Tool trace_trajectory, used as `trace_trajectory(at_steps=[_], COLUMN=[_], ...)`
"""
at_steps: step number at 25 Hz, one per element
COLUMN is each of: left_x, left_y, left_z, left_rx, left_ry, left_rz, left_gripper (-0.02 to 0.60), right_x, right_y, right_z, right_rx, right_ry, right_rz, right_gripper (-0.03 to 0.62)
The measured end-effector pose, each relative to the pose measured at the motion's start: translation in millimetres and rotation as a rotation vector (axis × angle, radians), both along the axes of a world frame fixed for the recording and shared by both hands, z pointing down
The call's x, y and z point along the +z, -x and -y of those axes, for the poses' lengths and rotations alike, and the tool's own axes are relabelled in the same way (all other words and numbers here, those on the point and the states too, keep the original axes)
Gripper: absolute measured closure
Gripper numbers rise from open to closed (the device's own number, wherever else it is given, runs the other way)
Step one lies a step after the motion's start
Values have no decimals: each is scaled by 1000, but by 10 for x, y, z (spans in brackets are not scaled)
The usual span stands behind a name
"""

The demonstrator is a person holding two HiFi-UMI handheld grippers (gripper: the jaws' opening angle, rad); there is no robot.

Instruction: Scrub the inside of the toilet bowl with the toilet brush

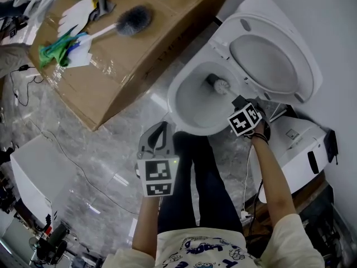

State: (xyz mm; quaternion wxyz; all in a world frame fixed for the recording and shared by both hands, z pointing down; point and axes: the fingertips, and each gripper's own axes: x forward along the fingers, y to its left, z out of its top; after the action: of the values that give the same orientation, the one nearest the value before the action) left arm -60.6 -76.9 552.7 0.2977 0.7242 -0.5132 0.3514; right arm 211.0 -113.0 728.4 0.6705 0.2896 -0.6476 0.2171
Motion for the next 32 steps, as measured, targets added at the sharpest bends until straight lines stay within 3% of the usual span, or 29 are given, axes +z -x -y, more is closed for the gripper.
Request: trace_trajectory(at_steps=[2, 7, 14, 21, 27, 32], left_x=[-3, 4, 21, 3, 8, 9], left_y=[1, 16, 28, 57, 77, 40], left_z=[-2, -17, -17, -18, -18, -23], left_rx=[1, -4, -7, -14, -16, -10], left_ry=[-1, 0, 3, -1, 0, -2], left_rz=[-1, -4, -6, -7, -10, -17], left_gripper=[580, 580, 580, 580, 580, 580], right_x=[-2, -47, -236, -308, -347, -477], right_y=[-1, 77, 458, 756, 895, 1060], right_z=[60, 213, 501, 553, 301, -46], right_rx=[11, 177, 254, 427, 434, 273], right_ry=[-32, -96, -178, -136, -34, 69], right_rz=[-10, 66, 190, 355, 464, 528], right_gripper=[427, 427, 427, 427, 427, 427])
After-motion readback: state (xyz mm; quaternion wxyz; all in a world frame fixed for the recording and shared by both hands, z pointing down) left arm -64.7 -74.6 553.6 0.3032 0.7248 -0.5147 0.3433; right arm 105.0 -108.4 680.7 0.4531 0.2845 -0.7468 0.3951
